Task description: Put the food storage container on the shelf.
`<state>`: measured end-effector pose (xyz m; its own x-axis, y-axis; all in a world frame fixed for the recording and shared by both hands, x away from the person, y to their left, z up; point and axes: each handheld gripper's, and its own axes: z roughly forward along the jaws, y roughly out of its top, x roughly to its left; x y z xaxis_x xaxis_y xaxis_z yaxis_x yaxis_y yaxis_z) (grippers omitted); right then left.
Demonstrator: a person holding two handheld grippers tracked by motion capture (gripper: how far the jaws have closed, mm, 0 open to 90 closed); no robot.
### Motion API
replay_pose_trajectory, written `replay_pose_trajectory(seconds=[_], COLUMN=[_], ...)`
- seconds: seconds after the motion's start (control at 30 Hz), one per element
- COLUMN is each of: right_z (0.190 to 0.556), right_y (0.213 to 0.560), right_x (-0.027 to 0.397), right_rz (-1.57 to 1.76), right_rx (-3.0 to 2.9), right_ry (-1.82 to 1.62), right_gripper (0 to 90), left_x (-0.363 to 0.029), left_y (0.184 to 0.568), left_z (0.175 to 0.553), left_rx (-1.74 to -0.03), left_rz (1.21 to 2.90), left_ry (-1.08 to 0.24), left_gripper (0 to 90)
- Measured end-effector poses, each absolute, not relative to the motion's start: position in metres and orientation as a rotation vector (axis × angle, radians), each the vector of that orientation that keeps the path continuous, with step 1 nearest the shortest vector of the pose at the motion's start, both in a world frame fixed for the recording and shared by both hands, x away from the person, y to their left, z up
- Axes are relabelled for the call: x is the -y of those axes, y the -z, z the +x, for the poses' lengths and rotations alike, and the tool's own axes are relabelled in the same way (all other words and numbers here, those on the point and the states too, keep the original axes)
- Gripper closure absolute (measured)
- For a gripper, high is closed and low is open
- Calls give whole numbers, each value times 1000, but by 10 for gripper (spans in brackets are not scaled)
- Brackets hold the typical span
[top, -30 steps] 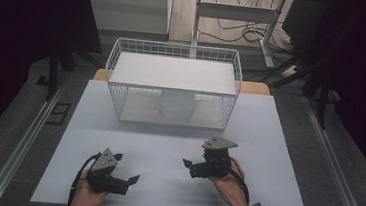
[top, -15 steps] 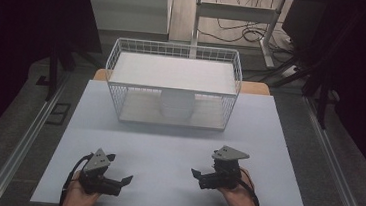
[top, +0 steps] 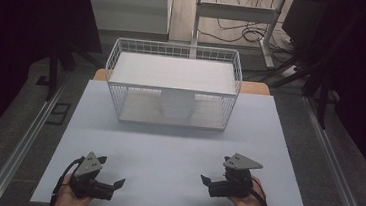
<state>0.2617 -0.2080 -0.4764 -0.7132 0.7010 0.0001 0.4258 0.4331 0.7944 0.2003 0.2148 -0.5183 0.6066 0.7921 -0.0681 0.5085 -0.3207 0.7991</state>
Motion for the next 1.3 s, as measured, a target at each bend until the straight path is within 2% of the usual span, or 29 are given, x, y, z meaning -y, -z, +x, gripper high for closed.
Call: replay_pose_trajectory(seconds=[0.93,1.3], right_z=[223,211], right_y=[481,497], right_x=[269,282], right_rz=[1104,1150], right_rx=[-2231,-2249], right_ry=[-1086,-1005], right_gripper=[0,0], left_x=[-249,-256], left_y=[518,527], left_z=[167,162], left_rx=[-1090,-1145], left_rz=[1922,1942], left_ry=[-544,-522], left_gripper=[8,1])
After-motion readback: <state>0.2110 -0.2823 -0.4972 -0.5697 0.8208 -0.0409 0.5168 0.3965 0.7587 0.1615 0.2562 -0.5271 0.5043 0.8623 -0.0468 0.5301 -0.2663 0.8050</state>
